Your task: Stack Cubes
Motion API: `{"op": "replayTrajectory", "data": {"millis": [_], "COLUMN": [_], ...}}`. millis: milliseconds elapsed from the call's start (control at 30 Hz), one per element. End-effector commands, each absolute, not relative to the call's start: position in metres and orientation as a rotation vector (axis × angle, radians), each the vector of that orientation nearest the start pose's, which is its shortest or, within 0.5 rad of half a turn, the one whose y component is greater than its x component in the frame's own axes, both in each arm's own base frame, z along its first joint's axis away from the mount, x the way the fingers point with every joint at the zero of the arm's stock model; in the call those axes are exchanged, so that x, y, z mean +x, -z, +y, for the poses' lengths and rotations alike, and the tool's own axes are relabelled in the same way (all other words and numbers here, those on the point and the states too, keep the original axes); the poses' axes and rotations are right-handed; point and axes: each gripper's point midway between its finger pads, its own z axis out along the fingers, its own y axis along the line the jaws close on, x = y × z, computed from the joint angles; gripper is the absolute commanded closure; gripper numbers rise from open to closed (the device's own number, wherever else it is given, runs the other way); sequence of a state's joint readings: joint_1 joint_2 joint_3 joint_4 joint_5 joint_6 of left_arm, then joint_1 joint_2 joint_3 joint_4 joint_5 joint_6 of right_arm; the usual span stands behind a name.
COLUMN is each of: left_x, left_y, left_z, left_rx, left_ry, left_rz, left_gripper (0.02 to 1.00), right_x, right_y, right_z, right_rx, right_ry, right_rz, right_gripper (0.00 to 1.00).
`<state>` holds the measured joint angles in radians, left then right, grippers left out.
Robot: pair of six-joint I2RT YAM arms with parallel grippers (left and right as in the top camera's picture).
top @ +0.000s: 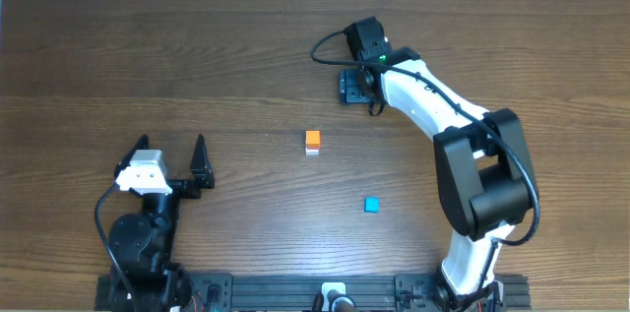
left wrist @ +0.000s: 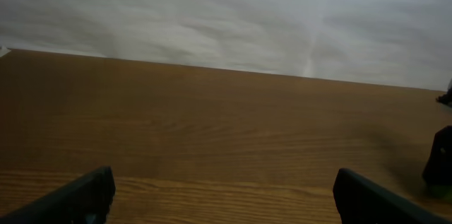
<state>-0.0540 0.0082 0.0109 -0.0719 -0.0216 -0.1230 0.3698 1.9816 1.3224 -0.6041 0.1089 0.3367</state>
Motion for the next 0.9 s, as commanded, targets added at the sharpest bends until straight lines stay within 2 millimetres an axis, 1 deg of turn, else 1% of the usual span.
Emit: {"op": "replayTrajectory", "data": {"millis": [33, 167, 267, 333, 500, 633, 833, 900], "left_x": [0.2458, 0.2458, 0.2458, 0.2458, 0.2458, 0.2458, 0.2458, 0.2458], "left_y": [-0.158, -0.158, -0.158, -0.158, -0.158, -0.158, -0.158, -0.158], "left_z": [-0.012, -0.012, -0.0121, -0.0121, -0.0121, -0.012, -0.0121, -0.0121], "left_rx": [-0.052, -0.052, -0.052, -0.052, -0.052, -0.052, -0.052, -0.052], "left_ry": [0.116, 0.116, 0.116, 0.116, 0.116, 0.116, 0.116, 0.116], "left_rz": [1.64, 1.64, 1.64, 1.64, 1.64, 1.64, 1.64, 1.64], "left_gripper": [0.018, 0.018, 0.018, 0.018, 0.018, 0.018, 0.018, 0.018], "right_x": [0.4146, 0.4151, 0.4158, 0.4157, 0.4155, 0.4155, 0.4155, 0.4155], "right_y": [-0.0148, -0.0129, -0.0131, -0.0131, -0.013, -0.013, -0.013, -0.013], "right_z": [0.1354, 0.1349, 0.1348, 0.1347, 0.1352, 0.1352, 0.1351, 0.1351], "right_rx": [-0.002, 0.0, 0.001, 0.001, 0.001, 0.007, 0.011, 0.018], "right_ry": [0.015, 0.015, 0.014, 0.014, 0.009, 0.008, 0.008, 0.007], "right_rz": [2.811, 2.813, 2.811, 2.811, 2.812, 2.812, 2.812, 2.812], "right_gripper": [0.237, 0.275, 0.338, 0.426, 0.498, 0.59, 0.623, 0.669]}}
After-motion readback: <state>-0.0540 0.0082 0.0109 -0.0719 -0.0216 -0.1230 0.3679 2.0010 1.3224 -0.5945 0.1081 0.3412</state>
